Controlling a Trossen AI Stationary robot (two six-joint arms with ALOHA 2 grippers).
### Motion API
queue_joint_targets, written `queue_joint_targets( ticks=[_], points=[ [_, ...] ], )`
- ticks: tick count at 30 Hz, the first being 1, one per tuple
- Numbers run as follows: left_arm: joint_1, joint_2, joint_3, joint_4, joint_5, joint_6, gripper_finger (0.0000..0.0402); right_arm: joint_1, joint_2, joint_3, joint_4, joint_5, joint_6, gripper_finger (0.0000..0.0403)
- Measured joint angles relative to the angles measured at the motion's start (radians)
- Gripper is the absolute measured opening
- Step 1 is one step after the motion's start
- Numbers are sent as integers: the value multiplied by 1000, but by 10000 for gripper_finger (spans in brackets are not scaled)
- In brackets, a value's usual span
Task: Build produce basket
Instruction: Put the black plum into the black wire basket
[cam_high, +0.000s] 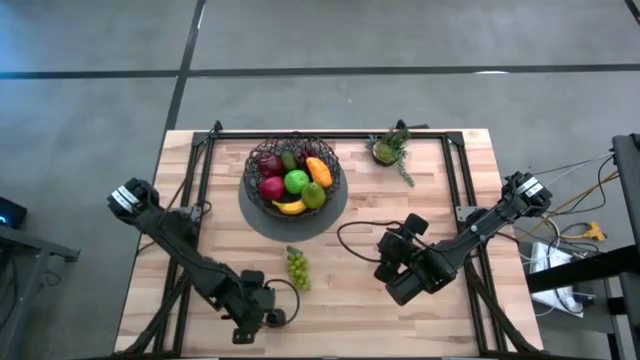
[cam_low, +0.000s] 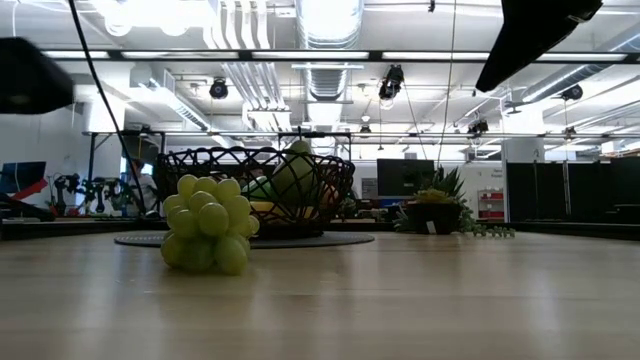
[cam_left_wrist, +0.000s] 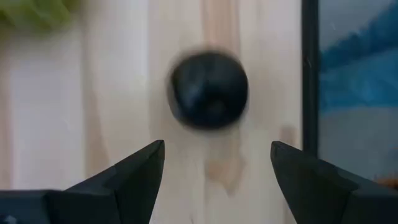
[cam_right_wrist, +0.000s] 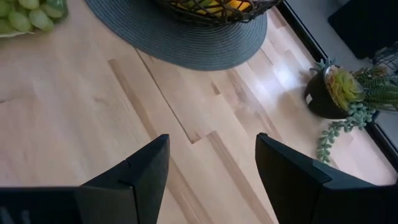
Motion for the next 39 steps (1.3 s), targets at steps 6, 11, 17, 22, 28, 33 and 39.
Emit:
queue_joint_targets(
  ticks=[6,11,17,22,28,33,39],
  points=[
    [-22,76,63,38,-112,2,276,2,0,0,2,-2,0,221],
    [-26,167,101,26,-129,-30,276,2,0,0,4,-2,-19,221],
    [-25,247,122,26,-144,-204,276,2,0,0,4,-3,-26,221],
    [-26,253,129,30,-162,-263,274,2,0,0,3,-3,-38,221],
    [-26,244,129,26,-161,-268,223,2,0,0,3,-2,-53,221],
    [-25,233,129,11,-161,-286,190,2,0,-1,3,0,-53,221],
    [-27,186,134,-26,-168,-335,200,2,0,-1,4,1,-53,221]
  ],
)
